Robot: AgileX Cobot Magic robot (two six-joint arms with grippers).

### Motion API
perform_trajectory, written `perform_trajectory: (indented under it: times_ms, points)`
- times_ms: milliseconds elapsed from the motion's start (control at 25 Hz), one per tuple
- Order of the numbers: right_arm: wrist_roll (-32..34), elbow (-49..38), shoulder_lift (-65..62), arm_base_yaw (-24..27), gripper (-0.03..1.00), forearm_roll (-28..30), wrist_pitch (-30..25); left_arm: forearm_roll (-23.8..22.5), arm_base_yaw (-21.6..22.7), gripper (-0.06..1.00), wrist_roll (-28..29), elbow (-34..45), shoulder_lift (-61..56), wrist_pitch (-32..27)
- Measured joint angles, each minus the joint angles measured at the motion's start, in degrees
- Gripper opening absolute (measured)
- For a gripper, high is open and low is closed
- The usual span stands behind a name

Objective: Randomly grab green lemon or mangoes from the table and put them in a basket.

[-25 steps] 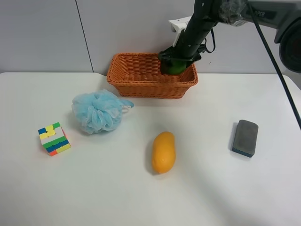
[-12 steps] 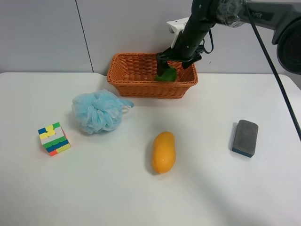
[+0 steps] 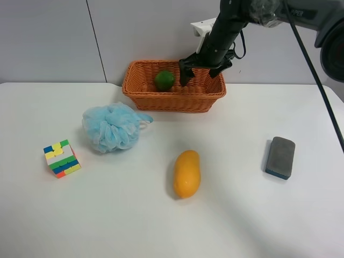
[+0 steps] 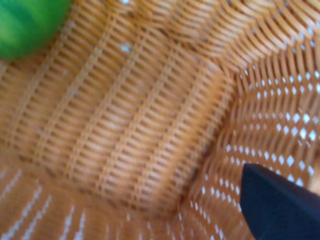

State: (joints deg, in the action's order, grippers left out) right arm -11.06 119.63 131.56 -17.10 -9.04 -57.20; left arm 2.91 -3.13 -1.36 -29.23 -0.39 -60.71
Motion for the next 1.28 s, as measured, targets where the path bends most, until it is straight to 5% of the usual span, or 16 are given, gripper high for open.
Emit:
perform_trajectory:
  times_ms: [240, 560, 1280]
  points:
    - [1.3, 0.0, -9.0, 0.0, 0.99, 2.3, -11.2, 0.0, 0.0, 0.99, 0.0, 0.0, 0.0, 0.0]
    - [3.7, -1.5, -25.5, 0.0, 0.99, 4.2, -12.0, 0.0, 0.0, 0.99, 0.0, 0.0, 0.0, 0.0]
    - [5.6, -60.3, -83.9, 0.0, 0.99, 6.1, -12.8, 0.0, 0.0, 0.99, 0.0, 0.0, 0.0, 0.0]
